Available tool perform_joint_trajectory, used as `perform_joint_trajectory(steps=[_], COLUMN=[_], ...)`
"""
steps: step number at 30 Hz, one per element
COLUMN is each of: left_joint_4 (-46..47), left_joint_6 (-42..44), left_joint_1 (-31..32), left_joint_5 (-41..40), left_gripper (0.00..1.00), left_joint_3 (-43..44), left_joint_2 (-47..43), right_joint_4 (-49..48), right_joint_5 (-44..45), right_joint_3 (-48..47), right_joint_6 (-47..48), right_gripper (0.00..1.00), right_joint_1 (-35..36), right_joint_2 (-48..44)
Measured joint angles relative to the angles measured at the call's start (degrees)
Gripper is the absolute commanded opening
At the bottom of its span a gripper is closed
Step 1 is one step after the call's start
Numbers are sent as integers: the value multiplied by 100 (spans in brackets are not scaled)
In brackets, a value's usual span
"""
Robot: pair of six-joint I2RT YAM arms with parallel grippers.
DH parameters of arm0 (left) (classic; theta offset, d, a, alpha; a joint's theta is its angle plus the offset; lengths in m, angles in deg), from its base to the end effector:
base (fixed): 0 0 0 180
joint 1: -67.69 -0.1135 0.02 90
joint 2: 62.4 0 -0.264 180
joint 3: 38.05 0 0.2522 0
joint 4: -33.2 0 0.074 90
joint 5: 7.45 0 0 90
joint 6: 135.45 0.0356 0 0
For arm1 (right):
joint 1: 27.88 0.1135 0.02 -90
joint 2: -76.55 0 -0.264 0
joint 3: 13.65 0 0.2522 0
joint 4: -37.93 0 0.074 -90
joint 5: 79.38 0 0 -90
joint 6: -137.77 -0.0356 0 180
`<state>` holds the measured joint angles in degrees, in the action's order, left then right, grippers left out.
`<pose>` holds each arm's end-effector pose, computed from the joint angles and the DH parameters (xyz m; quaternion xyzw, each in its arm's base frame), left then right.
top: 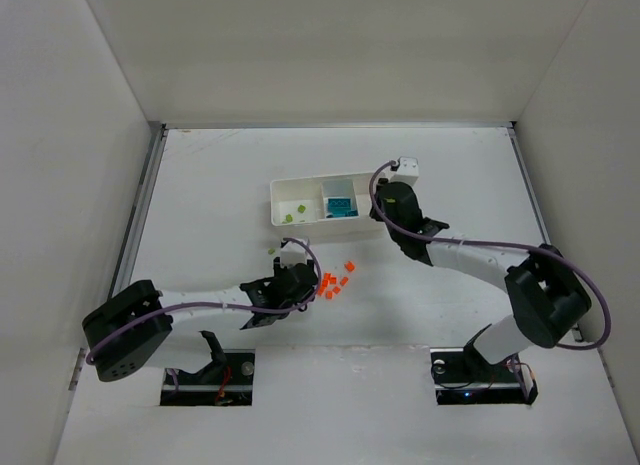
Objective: Sort the legos into containers by color
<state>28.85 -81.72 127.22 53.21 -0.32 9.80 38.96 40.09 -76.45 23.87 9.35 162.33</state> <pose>0.1312 -0.1886 0.1563 0.0687 0.8766 -0.1569 0.4496 0.2723 0.1849 0.2356 0.0434 0.8217 0.0841 0.5620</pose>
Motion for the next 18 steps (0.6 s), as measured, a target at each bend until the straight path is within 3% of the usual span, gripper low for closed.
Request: perform_joint_trajectory(steps=[5,11,18], left_joint_4=[11,48,197], left_joint_6=[-13,-22,-15], left_joint_1=[-2,-13,-70], left_joint_5=[24,42,66], left_gripper=[41,41,37], left_joint_3=[-103,-107,-107], left_joint_2=[-44,-35,116], right_joint_4=[4,-17,-57], right_joint_5=[-50,-52,22], right_joint_3=[-118,-118,42], right_joint_6=[85,164,157], right_gripper=[42,49,46], right_joint_1=[-57,-57,52], right_joint_2=[321,308,-181])
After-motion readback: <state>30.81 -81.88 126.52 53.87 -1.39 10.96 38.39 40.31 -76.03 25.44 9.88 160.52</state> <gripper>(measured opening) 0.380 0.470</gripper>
